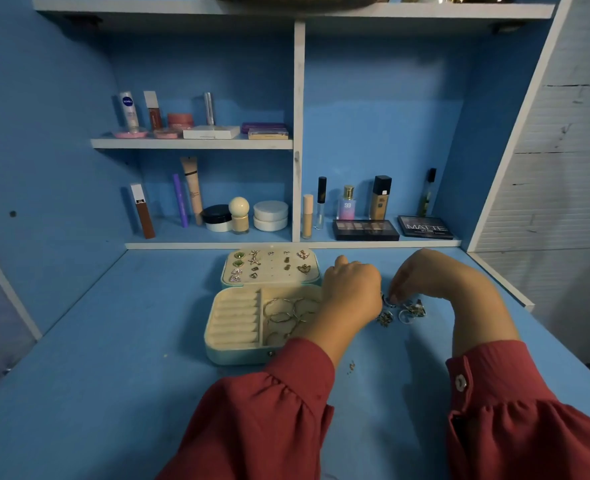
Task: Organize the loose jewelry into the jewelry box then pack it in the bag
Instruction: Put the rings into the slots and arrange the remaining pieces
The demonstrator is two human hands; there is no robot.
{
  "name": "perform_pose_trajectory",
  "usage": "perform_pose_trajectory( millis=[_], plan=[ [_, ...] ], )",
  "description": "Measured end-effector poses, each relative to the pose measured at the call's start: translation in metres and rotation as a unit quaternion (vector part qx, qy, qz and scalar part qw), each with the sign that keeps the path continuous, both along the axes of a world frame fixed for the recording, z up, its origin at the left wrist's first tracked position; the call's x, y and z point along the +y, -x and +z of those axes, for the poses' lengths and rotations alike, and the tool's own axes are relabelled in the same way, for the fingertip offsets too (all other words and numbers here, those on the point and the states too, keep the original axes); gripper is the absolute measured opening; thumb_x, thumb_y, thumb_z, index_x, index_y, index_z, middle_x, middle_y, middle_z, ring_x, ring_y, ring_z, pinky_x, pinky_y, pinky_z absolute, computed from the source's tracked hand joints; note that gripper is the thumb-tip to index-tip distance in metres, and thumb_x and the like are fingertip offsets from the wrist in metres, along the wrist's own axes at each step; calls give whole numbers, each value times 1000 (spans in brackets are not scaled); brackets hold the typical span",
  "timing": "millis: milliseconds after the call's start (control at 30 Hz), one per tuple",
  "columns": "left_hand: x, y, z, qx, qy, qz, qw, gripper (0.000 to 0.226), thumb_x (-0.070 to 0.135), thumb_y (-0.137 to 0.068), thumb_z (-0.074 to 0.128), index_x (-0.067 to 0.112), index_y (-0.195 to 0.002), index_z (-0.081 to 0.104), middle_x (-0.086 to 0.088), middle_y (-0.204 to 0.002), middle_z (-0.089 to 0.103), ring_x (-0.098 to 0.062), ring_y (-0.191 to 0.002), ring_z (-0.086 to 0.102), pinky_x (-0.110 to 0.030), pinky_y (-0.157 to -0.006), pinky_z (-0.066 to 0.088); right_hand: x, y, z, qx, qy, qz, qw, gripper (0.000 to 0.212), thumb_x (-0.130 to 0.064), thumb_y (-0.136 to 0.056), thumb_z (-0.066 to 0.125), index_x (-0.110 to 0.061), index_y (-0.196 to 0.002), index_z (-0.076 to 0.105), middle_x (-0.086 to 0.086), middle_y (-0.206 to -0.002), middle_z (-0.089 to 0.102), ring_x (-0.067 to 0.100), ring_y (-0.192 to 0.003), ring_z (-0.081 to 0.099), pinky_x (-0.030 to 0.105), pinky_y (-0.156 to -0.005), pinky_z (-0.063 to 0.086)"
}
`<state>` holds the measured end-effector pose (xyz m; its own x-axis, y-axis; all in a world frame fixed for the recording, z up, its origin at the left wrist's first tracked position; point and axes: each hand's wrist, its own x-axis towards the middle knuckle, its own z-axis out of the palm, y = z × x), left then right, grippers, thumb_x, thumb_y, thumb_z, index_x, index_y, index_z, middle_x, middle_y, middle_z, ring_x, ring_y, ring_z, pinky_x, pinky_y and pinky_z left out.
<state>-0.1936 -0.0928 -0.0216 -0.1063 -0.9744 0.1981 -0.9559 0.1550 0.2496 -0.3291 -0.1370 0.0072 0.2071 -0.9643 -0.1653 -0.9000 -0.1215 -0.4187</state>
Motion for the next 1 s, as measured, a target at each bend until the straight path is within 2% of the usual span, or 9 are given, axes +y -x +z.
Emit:
perform_pose_trajectory(
  millis=[233,433,533,633,700,800,867,933,1000],
  plan=[
    [-5,3,-4,-32,12,-5,999,26,9,-89,54,18,-109,69,-7,-109,62,-30,-112,44,-33,-79,37,1,-5,-2,34,-7,6,999,10,-22,-68,84,-22,-75,77,-5,-67,66,8,-62,55,21,-54,41],
    [-4,-3,2,7,6,15,1000,15,17,-92,55,14,-99,67,-9,-102,64,-29,-110,46,-33,-75,36,-3,-10,-6,52,4,-1,999,17,-27,-71,81,-16,-84,78,3,-84,72,18,-77,64,24,-58,45],
    [-2,-9,10,44,-11,37,998,28,19,-89,54,11,-64,44,-15,-71,52,-28,-81,47,-31,-55,28,-5,-11,-7,30,14,-3,999,19,-25,-77,75,-10,-89,76,7,-86,71,17,-71,58,23,-56,43],
    [4,-20,20,94,-2,63,994,35,17,-83,54,12,-58,30,-4,-58,28,-20,-54,27,-30,-47,18,-6,-15,-8,-23,57,-24,998,32,-23,-83,64,4,-99,69,25,-97,67,20,-67,48,28,-60,39],
    [6,-30,26,130,4,75,989,32,16,-83,54,10,-59,34,-4,-59,32,-19,-53,29,-29,-49,24,-6,-18,-8,-60,85,-32,994,40,-25,-86,60,10,-105,63,30,-106,62,30,-68,48,35,-64,43],
    [9,-54,32,191,20,82,978,21,17,-83,57,-2,-73,58,-13,-74,61,-29,-68,57,-34,-61,46,-1,-24,-6,-97,107,-25,989,39,-26,-88,56,13,-92,58,25,-78,54,24,-64,39,33,-61,35],
    [12,-74,34,216,34,84,972,24,18,-84,59,-5,-81,64,-16,-81,67,-28,-71,60,-34,-62,46,2,-29,-4,-121,125,-19,985,36,-26,-88,53,9,-81,53,11,-73,43,19,-65,34,31,-61,29],
    [17,-97,33,233,50,84,968,25,19,-84,60,-6,-82,65,-13,-74,63,-22,-65,53,-31,-60,41,8,-37,1,-157,138,-6,978,29,-24,-89,51,-1,-72,44,9,-72,37,18,-65,30,31,-61,25],
    [24,-122,29,266,53,79,959,20,18,-85,63,-1,-82,66,-9,-75,67,-23,-69,58,-33,-68,48,15,-46,5,-193,143,11,971,25,-23,-92,47,-10,-72,38,9,-70,33,18,-65,27,31,-59,22]
  ],
)
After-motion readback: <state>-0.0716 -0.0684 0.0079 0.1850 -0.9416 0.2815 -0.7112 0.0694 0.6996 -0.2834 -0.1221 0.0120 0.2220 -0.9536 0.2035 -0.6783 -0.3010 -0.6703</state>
